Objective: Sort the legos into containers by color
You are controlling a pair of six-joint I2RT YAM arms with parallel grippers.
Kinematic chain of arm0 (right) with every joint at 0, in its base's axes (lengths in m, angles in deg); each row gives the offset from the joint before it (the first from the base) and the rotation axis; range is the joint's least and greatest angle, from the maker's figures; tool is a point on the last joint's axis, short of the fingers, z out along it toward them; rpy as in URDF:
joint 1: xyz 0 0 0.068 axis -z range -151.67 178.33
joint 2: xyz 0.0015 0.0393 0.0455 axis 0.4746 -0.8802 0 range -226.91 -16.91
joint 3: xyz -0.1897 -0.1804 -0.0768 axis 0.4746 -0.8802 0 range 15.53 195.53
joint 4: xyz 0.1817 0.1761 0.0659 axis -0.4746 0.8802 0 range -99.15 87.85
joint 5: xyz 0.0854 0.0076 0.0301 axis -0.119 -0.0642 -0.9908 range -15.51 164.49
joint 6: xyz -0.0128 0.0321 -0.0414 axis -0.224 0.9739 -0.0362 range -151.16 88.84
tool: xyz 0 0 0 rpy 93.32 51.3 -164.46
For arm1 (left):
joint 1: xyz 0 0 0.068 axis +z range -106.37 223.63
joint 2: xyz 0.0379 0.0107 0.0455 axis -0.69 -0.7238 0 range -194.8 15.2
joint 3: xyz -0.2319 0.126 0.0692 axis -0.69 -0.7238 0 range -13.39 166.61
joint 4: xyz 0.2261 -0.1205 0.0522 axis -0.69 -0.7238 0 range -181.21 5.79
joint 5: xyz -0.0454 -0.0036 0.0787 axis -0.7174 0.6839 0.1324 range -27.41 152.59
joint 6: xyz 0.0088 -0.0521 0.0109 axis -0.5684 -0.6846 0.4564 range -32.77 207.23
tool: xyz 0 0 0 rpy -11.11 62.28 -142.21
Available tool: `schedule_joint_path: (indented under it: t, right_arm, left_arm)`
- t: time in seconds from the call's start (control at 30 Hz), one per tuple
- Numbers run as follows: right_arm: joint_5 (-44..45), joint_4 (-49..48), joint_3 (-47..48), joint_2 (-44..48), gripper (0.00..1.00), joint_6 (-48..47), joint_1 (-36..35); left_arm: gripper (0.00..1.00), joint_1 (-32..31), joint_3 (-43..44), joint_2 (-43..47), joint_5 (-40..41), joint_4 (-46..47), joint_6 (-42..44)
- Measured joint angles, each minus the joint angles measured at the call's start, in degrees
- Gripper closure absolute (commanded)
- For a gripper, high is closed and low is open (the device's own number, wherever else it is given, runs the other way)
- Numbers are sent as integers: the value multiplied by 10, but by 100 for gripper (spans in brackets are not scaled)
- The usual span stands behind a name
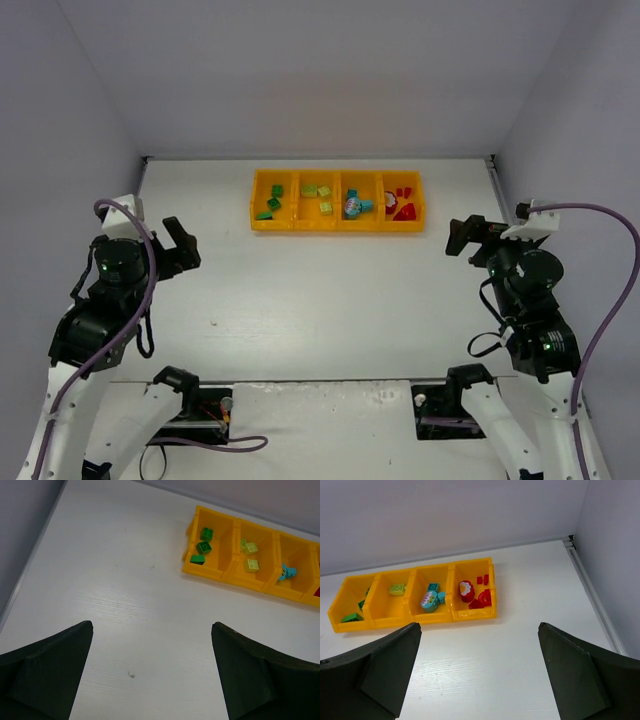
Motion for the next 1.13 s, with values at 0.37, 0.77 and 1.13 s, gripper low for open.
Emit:
schedule_joint_path:
  t: [0.37,0.77,1.13]
  right_arm:
    - [-15,52,27,41,0,17,-11]
    - [-17,68,27,39,0,23,-30]
    - [-7,75,40,26,0,21,-35]
  left_arm:
    - [3,0,16,24,-18,-54,0]
    - [3,0,16,23,-36,-56,-8]
    - [3,0,21,-2,-41,-52,-9]
